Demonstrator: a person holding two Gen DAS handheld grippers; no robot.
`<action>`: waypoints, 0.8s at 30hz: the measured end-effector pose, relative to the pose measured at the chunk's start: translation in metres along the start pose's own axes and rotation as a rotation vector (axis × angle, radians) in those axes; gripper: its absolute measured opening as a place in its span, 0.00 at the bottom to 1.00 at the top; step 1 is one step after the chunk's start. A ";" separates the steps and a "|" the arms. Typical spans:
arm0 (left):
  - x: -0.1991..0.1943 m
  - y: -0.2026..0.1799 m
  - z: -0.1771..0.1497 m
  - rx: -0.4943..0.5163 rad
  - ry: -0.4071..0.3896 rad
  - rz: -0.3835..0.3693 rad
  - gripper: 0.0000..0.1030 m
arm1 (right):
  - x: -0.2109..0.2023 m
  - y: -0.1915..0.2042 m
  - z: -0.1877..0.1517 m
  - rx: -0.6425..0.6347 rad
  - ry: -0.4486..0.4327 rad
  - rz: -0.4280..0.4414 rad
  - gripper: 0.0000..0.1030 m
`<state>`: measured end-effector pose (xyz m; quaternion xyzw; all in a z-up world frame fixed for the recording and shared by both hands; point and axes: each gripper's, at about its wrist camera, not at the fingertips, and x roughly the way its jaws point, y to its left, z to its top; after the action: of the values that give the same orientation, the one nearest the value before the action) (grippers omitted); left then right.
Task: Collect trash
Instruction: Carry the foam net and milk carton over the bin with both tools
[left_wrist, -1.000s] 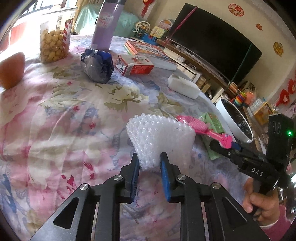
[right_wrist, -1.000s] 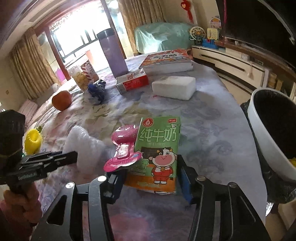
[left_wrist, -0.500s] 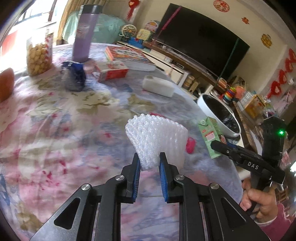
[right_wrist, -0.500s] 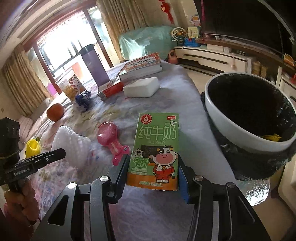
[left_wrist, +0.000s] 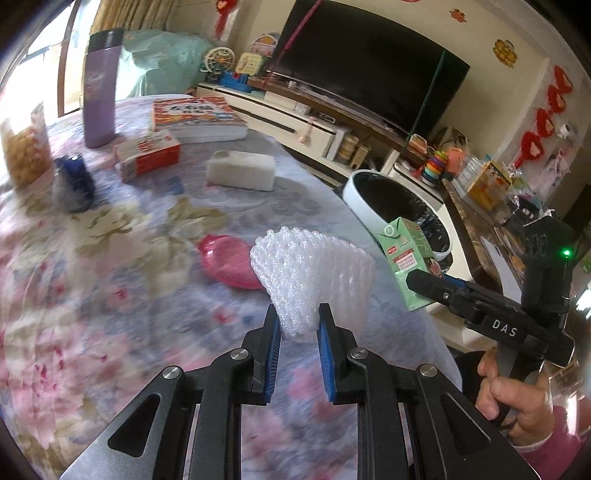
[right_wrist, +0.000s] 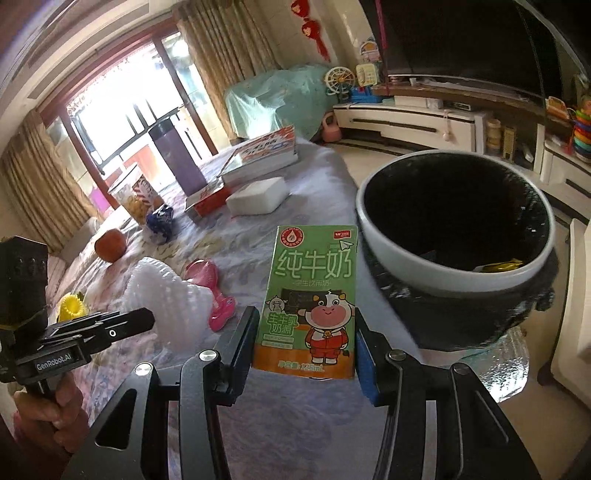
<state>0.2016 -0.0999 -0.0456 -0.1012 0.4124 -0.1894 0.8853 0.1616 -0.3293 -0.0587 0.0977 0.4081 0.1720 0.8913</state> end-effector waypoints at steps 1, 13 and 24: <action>0.003 -0.004 0.002 0.005 0.002 -0.004 0.17 | -0.002 -0.003 0.001 0.004 -0.004 -0.003 0.47; 0.036 -0.039 0.024 0.055 0.018 -0.030 0.17 | -0.022 -0.036 0.010 0.045 -0.039 -0.041 0.47; 0.060 -0.061 0.045 0.086 0.022 -0.050 0.17 | -0.032 -0.060 0.022 0.064 -0.064 -0.071 0.47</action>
<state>0.2560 -0.1798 -0.0384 -0.0712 0.4111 -0.2299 0.8793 0.1720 -0.3978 -0.0408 0.1172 0.3879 0.1239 0.9058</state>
